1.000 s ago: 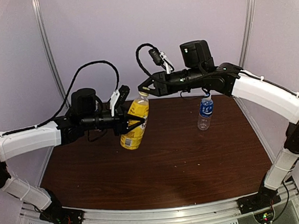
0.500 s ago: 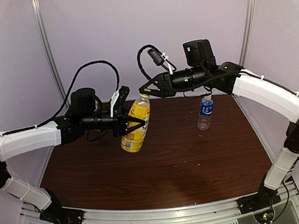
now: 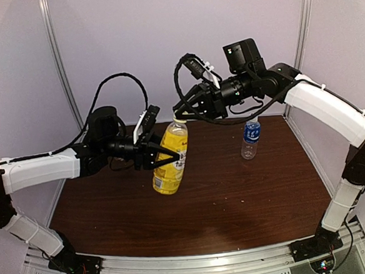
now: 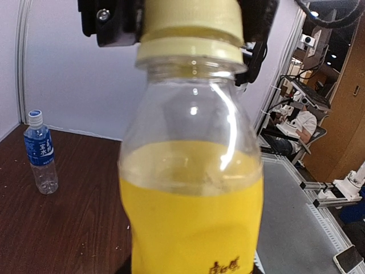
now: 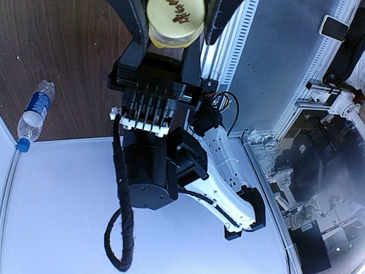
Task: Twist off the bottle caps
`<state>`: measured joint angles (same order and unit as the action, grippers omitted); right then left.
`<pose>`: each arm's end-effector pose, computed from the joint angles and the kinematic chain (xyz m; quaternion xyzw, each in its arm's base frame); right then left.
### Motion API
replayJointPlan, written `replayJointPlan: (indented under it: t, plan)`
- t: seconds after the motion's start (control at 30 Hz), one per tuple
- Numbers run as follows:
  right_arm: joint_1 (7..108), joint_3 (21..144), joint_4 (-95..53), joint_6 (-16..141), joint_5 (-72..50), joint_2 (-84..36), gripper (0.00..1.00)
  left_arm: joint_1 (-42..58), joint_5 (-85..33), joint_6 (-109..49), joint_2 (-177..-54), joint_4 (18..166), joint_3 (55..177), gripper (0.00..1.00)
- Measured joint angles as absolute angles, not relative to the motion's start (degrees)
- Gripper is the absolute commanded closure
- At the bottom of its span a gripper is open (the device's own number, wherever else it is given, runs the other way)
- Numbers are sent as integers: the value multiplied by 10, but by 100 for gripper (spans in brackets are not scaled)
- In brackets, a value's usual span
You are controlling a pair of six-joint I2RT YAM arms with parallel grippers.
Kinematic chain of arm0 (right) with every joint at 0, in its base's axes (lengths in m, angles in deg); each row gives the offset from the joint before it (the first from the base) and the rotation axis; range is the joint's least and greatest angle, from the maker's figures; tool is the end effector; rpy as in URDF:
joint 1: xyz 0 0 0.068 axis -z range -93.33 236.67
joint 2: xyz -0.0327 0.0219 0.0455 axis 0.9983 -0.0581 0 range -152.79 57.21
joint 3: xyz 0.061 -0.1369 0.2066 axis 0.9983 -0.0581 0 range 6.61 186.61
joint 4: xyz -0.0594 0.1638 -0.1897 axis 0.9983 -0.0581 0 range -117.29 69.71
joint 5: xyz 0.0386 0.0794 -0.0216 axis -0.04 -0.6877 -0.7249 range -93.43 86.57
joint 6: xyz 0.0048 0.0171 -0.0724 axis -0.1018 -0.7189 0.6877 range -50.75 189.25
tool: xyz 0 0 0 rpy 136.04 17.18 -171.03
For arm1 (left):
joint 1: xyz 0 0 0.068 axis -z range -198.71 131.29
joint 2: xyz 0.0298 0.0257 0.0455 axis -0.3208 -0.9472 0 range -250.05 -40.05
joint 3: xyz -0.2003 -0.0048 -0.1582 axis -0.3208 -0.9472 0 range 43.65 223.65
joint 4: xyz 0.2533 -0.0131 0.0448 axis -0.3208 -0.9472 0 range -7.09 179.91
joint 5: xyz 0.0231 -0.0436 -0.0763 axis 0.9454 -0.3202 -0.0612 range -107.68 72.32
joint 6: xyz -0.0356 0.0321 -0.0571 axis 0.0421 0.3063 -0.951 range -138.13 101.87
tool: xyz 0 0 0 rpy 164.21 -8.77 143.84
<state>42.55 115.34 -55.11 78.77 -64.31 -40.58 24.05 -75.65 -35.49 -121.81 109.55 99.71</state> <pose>0.2304 0.2994 0.4192 -0.5727 0.5202 0.5452 0.3227 0.2094 -0.2659 0.2952 0.4591 0.5632 -0.6049 0.3258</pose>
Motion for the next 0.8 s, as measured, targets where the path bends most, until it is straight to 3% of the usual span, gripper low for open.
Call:
replayJointPlan:
  t: [0.23, 0.37, 0.53, 0.8]
  plan:
    - [431, 1145, -541, 740, -597, -404, 29, 241, -720, -338, -1219, 1074, 1004, 64]
    - [434, 1127, -512, 671, -551, -396, 15, 241, -663, -311, -1219, 1035, 1018, 64]
    - [433, 1096, -461, 583, -480, -370, 11, 241, -589, -291, -1219, 1002, 1024, 64]
    - [417, 1076, -427, 486, -329, -354, 15, 241, -497, -280, -1216, 971, 1024, 63]
